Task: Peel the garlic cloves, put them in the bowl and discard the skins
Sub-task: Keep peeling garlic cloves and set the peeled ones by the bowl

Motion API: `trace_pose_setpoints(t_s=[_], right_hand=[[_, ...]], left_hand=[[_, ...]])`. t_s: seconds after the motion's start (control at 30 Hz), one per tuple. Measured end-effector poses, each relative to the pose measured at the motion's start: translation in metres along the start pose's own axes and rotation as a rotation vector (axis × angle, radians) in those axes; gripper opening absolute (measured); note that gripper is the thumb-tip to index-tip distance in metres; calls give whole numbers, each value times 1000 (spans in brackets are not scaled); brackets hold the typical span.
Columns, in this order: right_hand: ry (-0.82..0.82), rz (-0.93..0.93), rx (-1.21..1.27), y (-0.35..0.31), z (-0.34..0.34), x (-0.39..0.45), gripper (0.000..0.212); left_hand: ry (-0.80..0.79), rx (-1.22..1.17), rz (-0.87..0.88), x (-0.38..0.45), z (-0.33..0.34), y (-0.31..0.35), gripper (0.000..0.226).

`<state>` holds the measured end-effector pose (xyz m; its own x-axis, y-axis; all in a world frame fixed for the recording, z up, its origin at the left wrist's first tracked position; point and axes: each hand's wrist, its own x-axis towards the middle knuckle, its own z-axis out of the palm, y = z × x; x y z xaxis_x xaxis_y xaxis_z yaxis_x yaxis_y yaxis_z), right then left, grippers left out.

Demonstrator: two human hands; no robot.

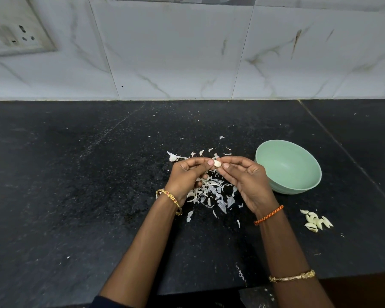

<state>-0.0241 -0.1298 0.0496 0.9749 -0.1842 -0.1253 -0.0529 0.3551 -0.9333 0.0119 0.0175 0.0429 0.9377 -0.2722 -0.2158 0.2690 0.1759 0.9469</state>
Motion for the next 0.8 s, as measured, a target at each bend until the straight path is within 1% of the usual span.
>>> trace_pose_setpoints(t_s=[0.1,0.17,0.23,0.33,0.4,0.5,0.67,0.73,0.8], right_hand=[[13,32,14,2,-3,-3,19],[-16,23,-53,3,-5,-7,22],[-53,-1,-123,7,-6,-13,27],[-27,-38,-181,12,-10,-20,27],[-7,-38,-164,14,-12,-24,23],[0,4,-103,14,-20,-34,22],[-23,52,-19,7,-34,-53,20],[-19,35,-26,5,-39,-61,18],[-6,17,-39,3,-43,-70,17]], left_hand=[[13,-1,-21,-4,3,-2,5],[30,13,-28,-7,5,-4,2],[55,23,-36,-9,8,-7,4],[99,9,-84,-14,15,-12,8],[104,-13,-116,-17,18,-15,11],[61,-44,-153,-26,24,-20,11],[7,-50,-117,-44,33,-28,4],[36,-5,-100,-53,38,-31,5],[98,57,-69,-65,47,-34,7]])
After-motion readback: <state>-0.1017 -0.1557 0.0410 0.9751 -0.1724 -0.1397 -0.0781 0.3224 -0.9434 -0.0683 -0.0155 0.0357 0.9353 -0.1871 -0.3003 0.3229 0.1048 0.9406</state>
